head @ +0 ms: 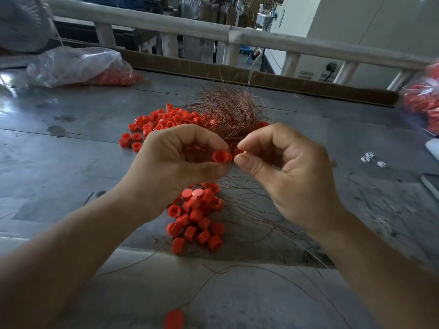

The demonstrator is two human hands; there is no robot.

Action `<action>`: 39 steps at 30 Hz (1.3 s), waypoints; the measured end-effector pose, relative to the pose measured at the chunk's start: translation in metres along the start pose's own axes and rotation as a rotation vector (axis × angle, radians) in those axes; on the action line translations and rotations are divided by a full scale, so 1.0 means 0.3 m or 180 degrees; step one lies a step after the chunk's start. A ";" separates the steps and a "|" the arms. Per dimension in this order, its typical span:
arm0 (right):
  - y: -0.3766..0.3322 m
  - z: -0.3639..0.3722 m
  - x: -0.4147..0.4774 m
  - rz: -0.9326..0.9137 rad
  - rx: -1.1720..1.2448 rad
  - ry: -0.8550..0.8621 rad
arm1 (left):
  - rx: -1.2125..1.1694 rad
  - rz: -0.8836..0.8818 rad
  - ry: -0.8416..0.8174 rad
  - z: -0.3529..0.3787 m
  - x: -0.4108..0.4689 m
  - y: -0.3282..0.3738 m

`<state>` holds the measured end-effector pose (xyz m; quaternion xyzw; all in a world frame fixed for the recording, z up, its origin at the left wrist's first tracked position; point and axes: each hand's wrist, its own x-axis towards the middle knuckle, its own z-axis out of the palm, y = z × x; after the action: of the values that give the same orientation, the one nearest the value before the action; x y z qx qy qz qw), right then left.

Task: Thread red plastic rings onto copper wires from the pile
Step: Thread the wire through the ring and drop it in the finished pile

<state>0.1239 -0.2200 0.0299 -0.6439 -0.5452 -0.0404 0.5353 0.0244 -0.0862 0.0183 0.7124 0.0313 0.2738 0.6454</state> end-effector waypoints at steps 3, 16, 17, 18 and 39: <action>0.002 0.009 -0.004 0.0083 -0.0006 -0.0098 | -0.0110 0.0014 0.0001 -0.001 0.002 0.001; 0.003 -0.008 0.002 0.0447 0.0275 -0.0123 | -0.0478 -0.0078 -0.0164 -0.019 -0.002 0.000; 0.000 -0.013 0.003 0.0446 0.0286 -0.0085 | -0.0574 -0.0124 -0.0219 -0.022 -0.003 0.000; -0.001 -0.016 0.005 0.0442 0.0287 -0.0051 | -0.0656 -0.0151 -0.0259 -0.023 -0.003 0.000; -0.004 -0.025 0.010 0.0509 0.0209 -0.0003 | -0.0752 -0.0078 -0.0334 -0.026 0.001 -0.008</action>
<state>0.1283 -0.2237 0.0359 -0.6675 -0.4934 0.0207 0.5574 0.0222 -0.0786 0.0164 0.6444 -0.0263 0.2300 0.7288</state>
